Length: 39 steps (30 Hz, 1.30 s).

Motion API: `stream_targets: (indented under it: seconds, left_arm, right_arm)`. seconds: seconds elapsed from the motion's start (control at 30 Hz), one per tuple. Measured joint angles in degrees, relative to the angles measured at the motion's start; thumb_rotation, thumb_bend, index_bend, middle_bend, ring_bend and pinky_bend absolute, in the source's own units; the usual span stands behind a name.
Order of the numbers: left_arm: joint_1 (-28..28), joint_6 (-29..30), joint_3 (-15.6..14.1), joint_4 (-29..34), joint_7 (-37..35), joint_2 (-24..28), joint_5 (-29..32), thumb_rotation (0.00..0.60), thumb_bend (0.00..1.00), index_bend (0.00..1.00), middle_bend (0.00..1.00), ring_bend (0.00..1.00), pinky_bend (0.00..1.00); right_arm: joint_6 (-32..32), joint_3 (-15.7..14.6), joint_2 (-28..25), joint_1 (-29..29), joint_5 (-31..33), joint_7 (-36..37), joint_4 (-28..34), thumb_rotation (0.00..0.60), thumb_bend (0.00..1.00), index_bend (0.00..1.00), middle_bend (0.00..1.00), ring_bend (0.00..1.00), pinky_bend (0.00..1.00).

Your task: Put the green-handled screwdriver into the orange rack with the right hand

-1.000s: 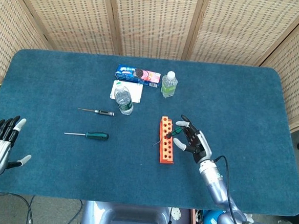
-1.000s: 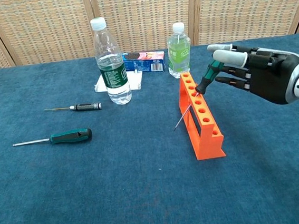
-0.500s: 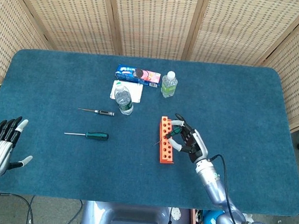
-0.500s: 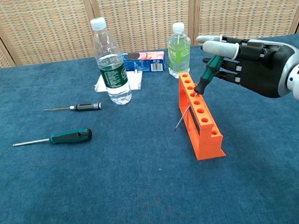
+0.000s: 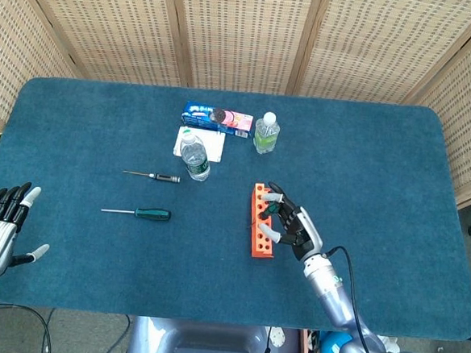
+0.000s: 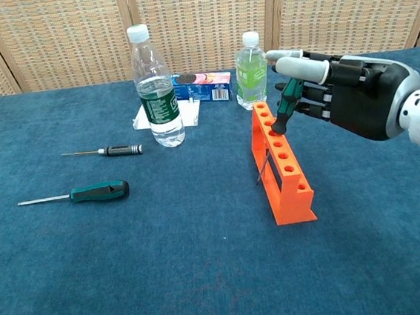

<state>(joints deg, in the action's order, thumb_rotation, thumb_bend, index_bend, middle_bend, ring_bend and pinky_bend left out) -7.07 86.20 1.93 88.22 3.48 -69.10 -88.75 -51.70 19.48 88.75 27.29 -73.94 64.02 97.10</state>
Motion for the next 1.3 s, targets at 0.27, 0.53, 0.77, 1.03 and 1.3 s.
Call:
stream_targets:
  seconds: [0.27, 0.53, 0.77, 1.03, 1.3]
  left_arm:
    - [0.0, 0.1, 0.0, 0.1, 0.1, 0.0, -0.1, 0.600, 0.00, 0.00, 0.00, 0.00, 0.00]
    - [0.0, 0.0, -0.1, 0.1, 0.2, 0.0, -0.2, 0.600, 0.00, 0.00, 0.00, 0.00, 0.00]
    - [0.0, 0.0, -0.1, 0.1, 0.1, 0.0, -0.2, 0.600, 0.00, 0.00, 0.00, 0.00, 0.00]
    - [0.0, 0.0, 0.0, 0.0, -0.1, 0.0, -0.1, 0.600, 0.00, 0.00, 0.00, 0.00, 0.00]
    - [0.1, 0.1, 0.0, 0.1, -0.1, 0.1, -0.1, 0.600, 0.00, 0.00, 0.00, 0.00, 0.00]
  right_arm:
    - [-0.7, -0.8, 0.0, -0.1, -0.1, -0.8, 0.8, 0.600, 0.22, 0.31, 0.02, 0.00, 0.00]
    - [-1.2, -1.1, 0.0, 0.1, 0.1, -1.8, 1.7, 0.600, 0.22, 0.31, 0.02, 0.00, 0.00]
    - [-1.6, -1.1, -0.2, 0.2, 0.6, -2.7, 2.0, 0.600, 0.22, 0.31, 0.02, 0.00, 0.00]
    - [-2.5, -0.8, -1.1, 0.2, 0.8, -4.4, 1.9, 0.600, 0.22, 0.31, 0.02, 0.00, 0.00]
    - [-6.6, -2.4, -4.0, -1.2, -3.1, -10.9, -0.7, 0.600, 0.22, 0.31, 0.00, 0.00, 0.00]
